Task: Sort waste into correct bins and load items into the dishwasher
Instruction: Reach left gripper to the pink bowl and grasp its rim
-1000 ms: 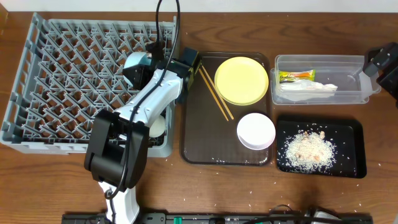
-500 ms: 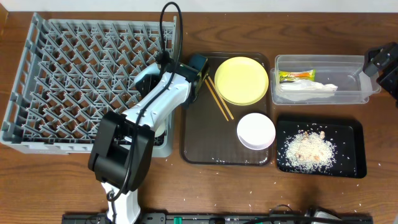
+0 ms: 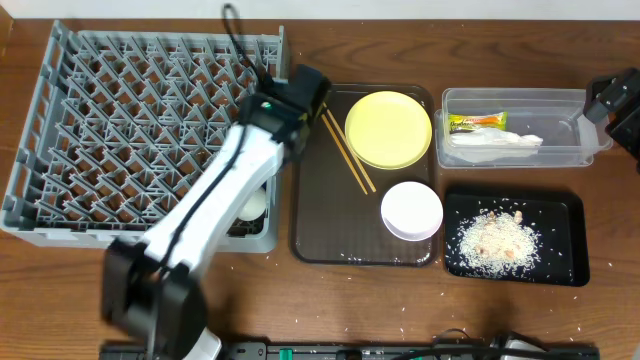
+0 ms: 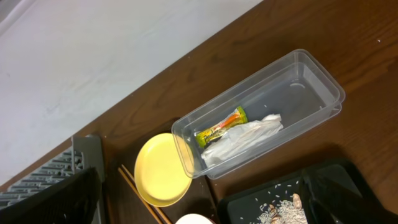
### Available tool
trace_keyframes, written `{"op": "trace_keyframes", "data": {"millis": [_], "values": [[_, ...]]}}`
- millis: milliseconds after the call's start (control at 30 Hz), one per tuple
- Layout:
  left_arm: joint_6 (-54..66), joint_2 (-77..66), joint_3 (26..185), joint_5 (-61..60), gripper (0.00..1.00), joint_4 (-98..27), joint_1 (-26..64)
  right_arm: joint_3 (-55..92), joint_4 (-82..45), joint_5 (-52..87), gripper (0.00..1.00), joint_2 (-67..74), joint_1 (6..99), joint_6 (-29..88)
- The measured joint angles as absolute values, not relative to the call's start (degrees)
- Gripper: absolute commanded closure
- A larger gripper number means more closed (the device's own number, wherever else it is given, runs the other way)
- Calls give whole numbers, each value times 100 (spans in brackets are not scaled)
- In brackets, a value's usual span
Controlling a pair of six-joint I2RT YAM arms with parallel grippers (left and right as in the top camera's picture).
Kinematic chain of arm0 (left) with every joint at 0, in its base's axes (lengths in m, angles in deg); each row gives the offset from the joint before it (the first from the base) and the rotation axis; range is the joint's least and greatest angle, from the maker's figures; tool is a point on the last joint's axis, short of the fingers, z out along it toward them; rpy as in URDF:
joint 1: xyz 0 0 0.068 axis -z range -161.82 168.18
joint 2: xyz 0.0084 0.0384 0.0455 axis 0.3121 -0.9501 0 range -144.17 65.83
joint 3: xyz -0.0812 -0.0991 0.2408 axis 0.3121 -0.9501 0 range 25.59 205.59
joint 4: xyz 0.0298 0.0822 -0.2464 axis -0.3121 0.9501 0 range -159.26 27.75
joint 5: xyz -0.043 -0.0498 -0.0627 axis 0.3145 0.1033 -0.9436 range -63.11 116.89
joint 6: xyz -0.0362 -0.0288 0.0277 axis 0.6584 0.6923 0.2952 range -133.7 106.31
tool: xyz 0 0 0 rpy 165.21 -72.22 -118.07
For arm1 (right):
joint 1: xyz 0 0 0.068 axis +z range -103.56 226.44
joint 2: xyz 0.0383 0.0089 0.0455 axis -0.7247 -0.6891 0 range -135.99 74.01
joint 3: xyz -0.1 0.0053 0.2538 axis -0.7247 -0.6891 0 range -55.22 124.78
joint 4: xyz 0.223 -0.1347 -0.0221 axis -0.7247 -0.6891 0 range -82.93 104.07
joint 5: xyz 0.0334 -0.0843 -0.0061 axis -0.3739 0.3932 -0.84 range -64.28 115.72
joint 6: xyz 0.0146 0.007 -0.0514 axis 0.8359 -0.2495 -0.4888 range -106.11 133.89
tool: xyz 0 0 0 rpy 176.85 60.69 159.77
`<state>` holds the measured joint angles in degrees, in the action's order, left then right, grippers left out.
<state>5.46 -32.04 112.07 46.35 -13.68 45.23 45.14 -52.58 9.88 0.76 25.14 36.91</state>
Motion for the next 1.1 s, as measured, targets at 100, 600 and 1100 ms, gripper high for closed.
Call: {"op": "trace_keyframes", "data": {"millis": [100,600,1100], "values": [[636,-2869,11290,3647,22,-1436,4525,4514,-5258,988,1,76,2514,3691],[1405,-4030,11228,1197,22,-2232,5784,4514,-5258,988,1,76,2514,3691],[1204,-5197,11209,898,24,-2719,6466,4514,-5258,988,1,76,2514,3691]]}}
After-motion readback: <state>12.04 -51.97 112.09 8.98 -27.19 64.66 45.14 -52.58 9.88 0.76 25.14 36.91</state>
